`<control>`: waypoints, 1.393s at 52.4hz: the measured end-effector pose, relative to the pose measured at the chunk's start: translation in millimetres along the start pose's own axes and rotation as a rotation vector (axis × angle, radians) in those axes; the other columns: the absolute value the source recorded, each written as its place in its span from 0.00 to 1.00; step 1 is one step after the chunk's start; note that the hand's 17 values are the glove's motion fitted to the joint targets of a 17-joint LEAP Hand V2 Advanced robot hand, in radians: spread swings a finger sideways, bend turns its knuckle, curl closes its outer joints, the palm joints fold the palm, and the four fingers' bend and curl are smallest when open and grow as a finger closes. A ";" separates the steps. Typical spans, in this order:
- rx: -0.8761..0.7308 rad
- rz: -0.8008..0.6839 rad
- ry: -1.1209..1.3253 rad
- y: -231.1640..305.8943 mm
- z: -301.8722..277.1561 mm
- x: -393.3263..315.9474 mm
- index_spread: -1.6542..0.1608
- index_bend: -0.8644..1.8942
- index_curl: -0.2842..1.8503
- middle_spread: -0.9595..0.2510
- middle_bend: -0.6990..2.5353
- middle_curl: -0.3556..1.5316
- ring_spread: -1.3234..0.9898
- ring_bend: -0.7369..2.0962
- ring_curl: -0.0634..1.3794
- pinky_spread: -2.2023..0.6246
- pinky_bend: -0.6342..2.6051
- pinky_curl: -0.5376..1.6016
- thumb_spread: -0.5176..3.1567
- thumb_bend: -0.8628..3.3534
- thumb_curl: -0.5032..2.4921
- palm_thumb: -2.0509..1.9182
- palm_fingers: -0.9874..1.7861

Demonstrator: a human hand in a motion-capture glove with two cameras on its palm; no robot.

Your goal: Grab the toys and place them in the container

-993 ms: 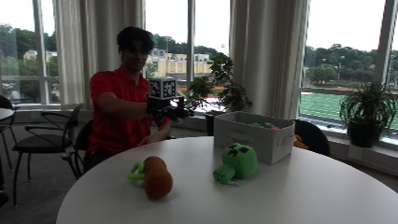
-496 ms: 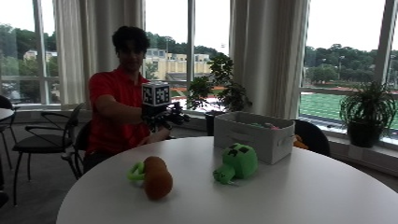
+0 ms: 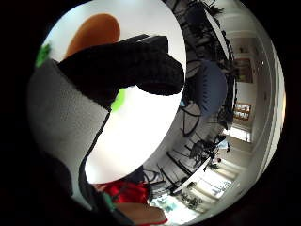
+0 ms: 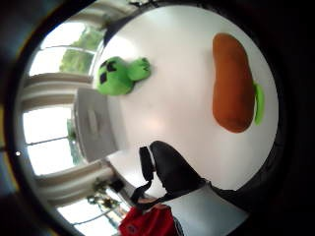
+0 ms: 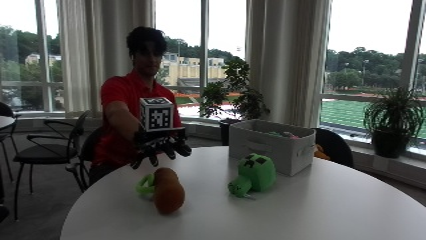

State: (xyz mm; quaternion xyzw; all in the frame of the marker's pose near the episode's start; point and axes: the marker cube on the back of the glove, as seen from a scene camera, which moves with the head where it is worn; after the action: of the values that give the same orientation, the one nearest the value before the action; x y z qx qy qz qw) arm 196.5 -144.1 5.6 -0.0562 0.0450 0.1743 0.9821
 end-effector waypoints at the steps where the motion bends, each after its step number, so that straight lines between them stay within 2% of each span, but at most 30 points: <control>1: -0.004 0.004 0.003 -2.8 0.9 1.5 0.71 0.34 0.22 0.72 0.25 0.29 0.57 0.35 0.28 0.82 0.58 0.42 0.42 0.20 0.27 0.51 0.29; 10: -0.051 0.050 -0.021 -40.5 22.1 16.3 0.71 0.34 0.21 0.74 0.25 0.28 0.58 0.36 0.29 0.82 0.61 0.43 0.42 0.20 0.27 0.52 0.28; 23: -0.118 0.060 -0.014 -60.1 52.9 21.7 0.71 0.35 0.20 0.74 0.25 0.28 0.58 0.37 0.30 0.81 0.62 0.43 0.43 0.20 0.28 0.53 0.28; 30: -0.209 0.062 -0.003 -67.2 69.9 12.8 0.71 0.34 0.20 0.75 0.24 0.28 0.58 0.37 0.30 0.81 0.64 0.43 0.43 0.20 0.28 0.53 0.28; 38: -0.299 0.079 0.080 -62.9 76.1 8.3 0.72 0.34 0.19 0.78 0.23 0.26 0.59 0.40 0.32 0.79 0.67 0.44 0.44 0.20 0.28 0.54 0.26; 43: -0.340 0.100 0.092 -62.4 74.9 5.7 0.71 0.36 0.20 0.79 0.21 0.24 0.59 0.45 0.34 0.78 0.67 0.44 0.44 0.21 0.28 0.56 0.28; 47: -0.338 0.113 0.118 -61.6 75.2 0.0 0.70 0.37 0.21 0.80 0.20 0.21 0.57 0.55 0.38 0.74 0.67 0.44 0.46 0.22 0.29 0.58 0.31; 48: -0.333 0.117 0.125 -61.5 75.3 -1.4 0.70 0.37 0.21 0.80 0.18 0.20 0.56 0.58 0.40 0.72 0.69 0.44 0.47 0.22 0.30 0.59 0.35; 50: -0.314 0.122 0.136 -61.9 75.5 -3.5 0.69 0.37 0.21 0.80 0.19 0.19 0.55 0.61 0.41 0.70 0.70 0.44 0.47 0.23 0.30 0.60 0.35; 57: -0.217 0.123 0.144 -63.8 76.4 -8.6 0.68 0.46 0.26 0.79 0.23 0.18 0.47 0.68 0.43 0.66 0.70 0.43 0.48 0.24 0.32 0.64 0.45; 62: -0.117 0.106 0.108 -62.5 76.5 -11.8 0.68 0.50 0.29 0.76 0.27 0.20 0.43 0.67 0.43 0.65 0.67 0.42 0.45 0.25 0.35 0.67 0.49; 67: -0.048 0.056 0.047 -54.4 72.7 -13.8 0.68 0.56 0.32 0.69 0.32 0.24 0.40 0.67 0.42 0.65 0.62 0.40 0.41 0.26 0.38 0.70 0.62; 73: -0.020 0.012 -0.030 -38.4 59.6 -29.4 0.69 0.60 0.36 0.61 0.35 0.26 0.38 0.66 0.42 0.65 0.58 0.40 0.36 0.27 0.41 0.71 0.66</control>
State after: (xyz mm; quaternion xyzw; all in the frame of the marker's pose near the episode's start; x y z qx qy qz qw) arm 186.4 -182.3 71.4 -0.0631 0.0286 0.1813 0.9810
